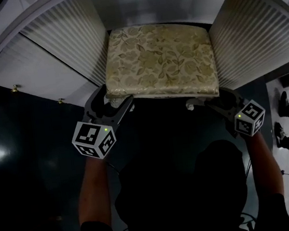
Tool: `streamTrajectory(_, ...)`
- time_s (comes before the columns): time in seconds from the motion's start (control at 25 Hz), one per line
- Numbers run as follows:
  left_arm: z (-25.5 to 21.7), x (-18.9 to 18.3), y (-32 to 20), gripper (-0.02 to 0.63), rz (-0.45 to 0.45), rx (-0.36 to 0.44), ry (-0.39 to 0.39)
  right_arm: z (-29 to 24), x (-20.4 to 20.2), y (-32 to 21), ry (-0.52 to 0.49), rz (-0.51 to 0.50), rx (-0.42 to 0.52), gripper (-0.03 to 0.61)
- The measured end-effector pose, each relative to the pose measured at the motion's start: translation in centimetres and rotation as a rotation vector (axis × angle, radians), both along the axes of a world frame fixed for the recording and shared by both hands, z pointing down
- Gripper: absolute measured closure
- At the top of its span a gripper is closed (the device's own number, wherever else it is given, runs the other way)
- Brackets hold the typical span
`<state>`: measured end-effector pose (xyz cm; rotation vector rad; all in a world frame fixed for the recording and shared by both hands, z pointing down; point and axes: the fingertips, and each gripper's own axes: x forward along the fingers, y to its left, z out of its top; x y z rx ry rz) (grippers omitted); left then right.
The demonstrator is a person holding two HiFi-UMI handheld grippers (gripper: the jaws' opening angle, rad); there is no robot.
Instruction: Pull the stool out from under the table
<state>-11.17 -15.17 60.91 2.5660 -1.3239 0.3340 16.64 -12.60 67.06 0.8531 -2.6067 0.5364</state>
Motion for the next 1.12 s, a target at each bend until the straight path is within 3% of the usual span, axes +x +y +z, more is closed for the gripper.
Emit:
streamTrajectory(0.2,0.5,0.0,0.5,0.235,0.046,0.021,-0.022,-0.1,-0.4,-0.3,0.020,0.018,0.007,0.341)
streamTrajectory(0.4,0.5,0.2,0.7,0.224,0.009,0.025,0.009,-0.5,-0.6,-0.4,-0.016,0.079,0.011,0.337)
streamTrajectory(0.56,0.8,-0.1,0.1,0.225,0.007,0.042,-0.012,-0.8,-0.5,-1.1,-0.050,0.104,0.000,0.339)
streamTrajectory(0.88,0.9,-0.7,-0.3,0.230,0.009,0.046,0.057,-0.2,-0.6,-0.6,0.062,0.043,0.021,0.339)
streamTrajectory(1.12,1.2,-0.6,-0.8,0.239,0.042,0.038,-0.002,0.1,0.0,-0.8,0.075,0.084,-0.003,0.339)
